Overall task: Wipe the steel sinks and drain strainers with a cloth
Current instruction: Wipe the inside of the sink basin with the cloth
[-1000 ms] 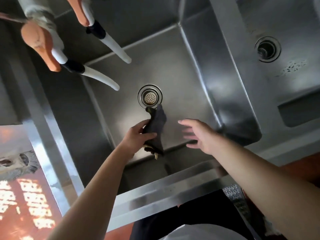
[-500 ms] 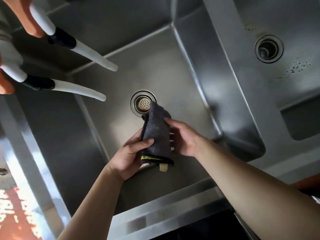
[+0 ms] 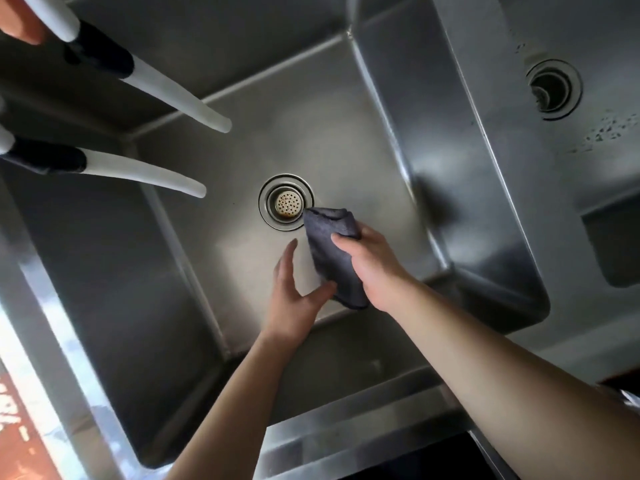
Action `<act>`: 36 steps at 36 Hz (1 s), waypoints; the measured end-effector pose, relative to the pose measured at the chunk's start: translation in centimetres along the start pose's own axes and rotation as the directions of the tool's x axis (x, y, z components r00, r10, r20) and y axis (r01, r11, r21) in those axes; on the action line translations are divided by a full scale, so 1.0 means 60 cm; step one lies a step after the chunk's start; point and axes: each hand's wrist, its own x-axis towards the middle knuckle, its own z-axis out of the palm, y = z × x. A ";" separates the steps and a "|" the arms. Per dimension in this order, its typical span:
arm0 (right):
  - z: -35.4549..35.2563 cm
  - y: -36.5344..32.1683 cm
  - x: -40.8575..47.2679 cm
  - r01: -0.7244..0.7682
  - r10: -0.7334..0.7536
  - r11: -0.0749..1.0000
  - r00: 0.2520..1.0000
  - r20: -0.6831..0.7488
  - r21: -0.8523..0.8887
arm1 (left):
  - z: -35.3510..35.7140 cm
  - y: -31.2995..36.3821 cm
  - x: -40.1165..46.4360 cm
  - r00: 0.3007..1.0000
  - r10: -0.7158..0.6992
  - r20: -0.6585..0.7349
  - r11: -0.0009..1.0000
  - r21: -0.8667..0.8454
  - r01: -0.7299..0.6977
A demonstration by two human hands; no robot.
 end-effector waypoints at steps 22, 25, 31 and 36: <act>-0.035 -0.036 -0.003 -0.084 0.165 0.977 0.878 0.450 -0.196 | -0.062 0.030 0.020 0.829 -0.017 0.559 0.609 -0.652 0.452; -0.022 -0.028 -0.008 -0.136 0.140 0.990 0.893 0.428 -0.039 | -0.060 0.035 0.025 0.836 -0.105 0.538 0.678 -0.576 0.456; -0.013 -0.012 -0.008 -0.062 0.058 0.998 0.978 0.203 0.013 | -0.039 0.033 0.042 0.989 -0.143 0.037 0.929 -0.339 0.147; -0.021 -0.011 -0.008 -0.042 0.032 0.998 0.982 0.186 0.050 | -0.029 0.025 0.046 0.995 0.010 0.101 0.963 -0.269 0.018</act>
